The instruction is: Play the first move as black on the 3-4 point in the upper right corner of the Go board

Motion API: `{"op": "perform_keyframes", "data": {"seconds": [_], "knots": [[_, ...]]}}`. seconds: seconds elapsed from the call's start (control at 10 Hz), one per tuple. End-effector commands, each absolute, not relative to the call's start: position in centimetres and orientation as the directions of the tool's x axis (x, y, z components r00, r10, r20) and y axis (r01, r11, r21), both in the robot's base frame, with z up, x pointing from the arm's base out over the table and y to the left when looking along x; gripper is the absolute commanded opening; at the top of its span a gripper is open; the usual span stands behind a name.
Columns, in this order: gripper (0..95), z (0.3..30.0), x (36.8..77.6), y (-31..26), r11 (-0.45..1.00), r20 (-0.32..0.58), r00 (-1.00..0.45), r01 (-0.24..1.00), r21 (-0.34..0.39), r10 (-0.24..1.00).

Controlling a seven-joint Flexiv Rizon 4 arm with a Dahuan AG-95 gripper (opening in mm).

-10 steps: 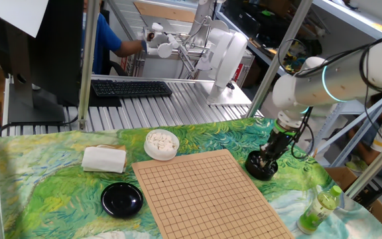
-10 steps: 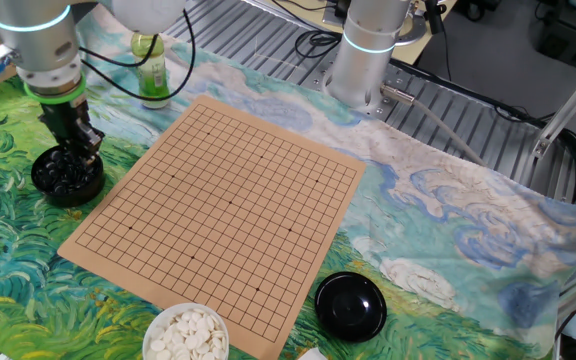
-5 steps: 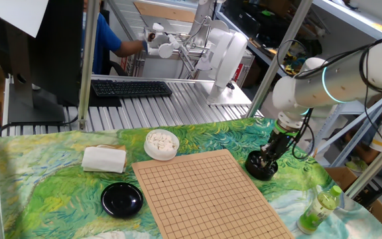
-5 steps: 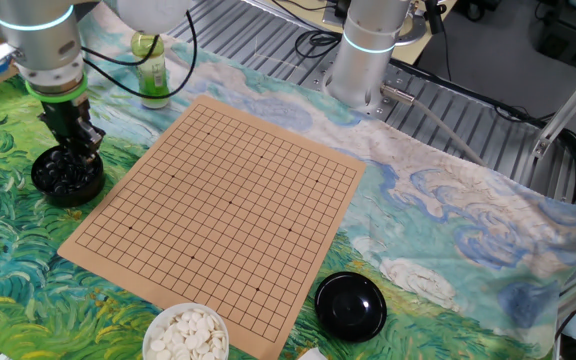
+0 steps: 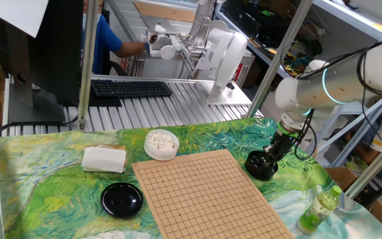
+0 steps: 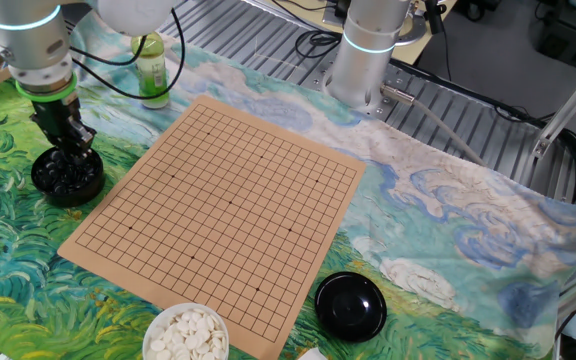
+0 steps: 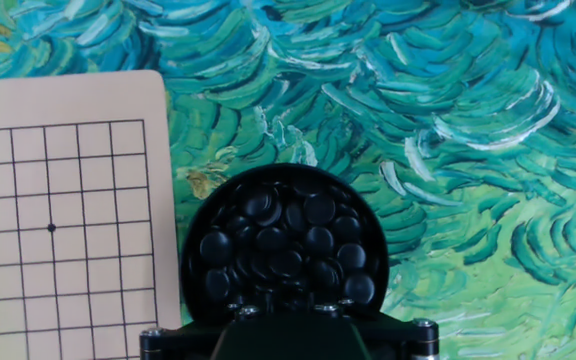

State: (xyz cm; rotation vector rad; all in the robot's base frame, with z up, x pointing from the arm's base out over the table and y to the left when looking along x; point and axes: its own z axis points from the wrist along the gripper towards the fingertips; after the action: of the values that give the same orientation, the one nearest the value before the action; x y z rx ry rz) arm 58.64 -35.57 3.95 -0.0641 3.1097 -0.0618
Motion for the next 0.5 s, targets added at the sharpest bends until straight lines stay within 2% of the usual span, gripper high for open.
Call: {"op": "perform_keyframes", "data": {"seconds": [0.1, 0.5], "knots": [[0.0, 3.9, 58.6, -35.5, 0.998, -0.022, -0.998, -0.053, -0.037, -0.054], [0.0, 5.5, 58.6, -35.5, 0.998, -0.021, -0.998, -0.053, -0.04, -0.054]]}}
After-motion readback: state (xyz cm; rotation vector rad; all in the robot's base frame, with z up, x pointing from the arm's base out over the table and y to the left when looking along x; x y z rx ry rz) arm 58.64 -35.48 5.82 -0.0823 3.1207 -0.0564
